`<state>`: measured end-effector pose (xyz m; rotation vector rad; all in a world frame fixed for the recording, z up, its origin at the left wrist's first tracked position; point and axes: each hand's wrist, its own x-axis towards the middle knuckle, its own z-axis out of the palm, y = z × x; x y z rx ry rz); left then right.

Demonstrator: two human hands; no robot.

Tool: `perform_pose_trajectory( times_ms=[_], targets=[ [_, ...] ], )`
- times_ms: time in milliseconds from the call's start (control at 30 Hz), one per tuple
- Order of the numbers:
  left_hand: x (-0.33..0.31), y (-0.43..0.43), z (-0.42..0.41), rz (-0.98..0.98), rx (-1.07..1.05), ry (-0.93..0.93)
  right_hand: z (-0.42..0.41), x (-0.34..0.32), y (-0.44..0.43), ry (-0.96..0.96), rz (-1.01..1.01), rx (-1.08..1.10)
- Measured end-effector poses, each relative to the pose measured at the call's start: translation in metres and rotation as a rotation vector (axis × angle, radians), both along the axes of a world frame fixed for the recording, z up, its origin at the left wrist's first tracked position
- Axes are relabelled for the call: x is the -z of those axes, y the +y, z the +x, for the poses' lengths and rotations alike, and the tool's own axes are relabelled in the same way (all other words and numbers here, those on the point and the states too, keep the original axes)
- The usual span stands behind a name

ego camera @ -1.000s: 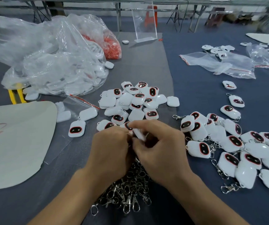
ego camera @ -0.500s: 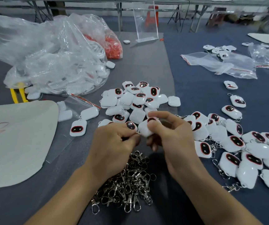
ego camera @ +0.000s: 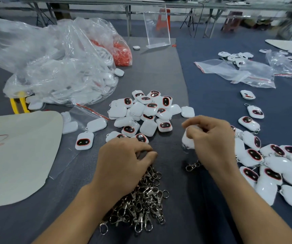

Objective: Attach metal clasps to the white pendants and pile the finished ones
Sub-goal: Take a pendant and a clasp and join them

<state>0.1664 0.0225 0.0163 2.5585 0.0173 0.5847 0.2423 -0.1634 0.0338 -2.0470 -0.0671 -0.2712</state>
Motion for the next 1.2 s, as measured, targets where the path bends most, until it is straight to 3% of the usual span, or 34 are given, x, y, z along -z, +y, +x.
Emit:
perform_pose_trajectory(
  times_ms=[167,233,333,400,500,567,767,900,1200],
  targets=[
    [-0.004,0.007,-0.003,0.019,-0.003,0.152,0.008,-0.005,-0.017,-0.071,-0.597,0.094],
    [-0.006,0.008,-0.005,-0.009,0.005,0.218,0.008,-0.004,-0.02,-0.122,-0.721,0.123],
    [-0.012,0.006,-0.008,-0.035,0.046,0.285,-0.004,-0.004,-0.007,-0.283,-0.629,0.103],
    [-0.014,0.005,-0.01,0.004,0.089,0.313,-0.011,0.002,0.014,-0.344,-0.614,-0.044],
    [-0.017,0.007,-0.009,0.02,0.123,0.313,-0.013,0.016,0.04,-0.184,-0.663,-0.332],
    [-0.016,0.009,-0.009,0.018,0.128,0.289,-0.006,0.022,0.043,-0.076,-0.635,-0.408],
    [-0.012,0.012,-0.006,-0.007,0.194,0.295,-0.004,0.028,0.034,-0.149,-0.549,-0.36],
    [-0.009,0.016,-0.003,-0.073,0.211,0.303,-0.008,0.025,0.032,-0.078,-0.497,-0.386],
    [-0.007,0.011,-0.004,-0.097,0.155,0.149,-0.013,0.019,0.023,-0.047,-0.42,-0.37]
  ],
)
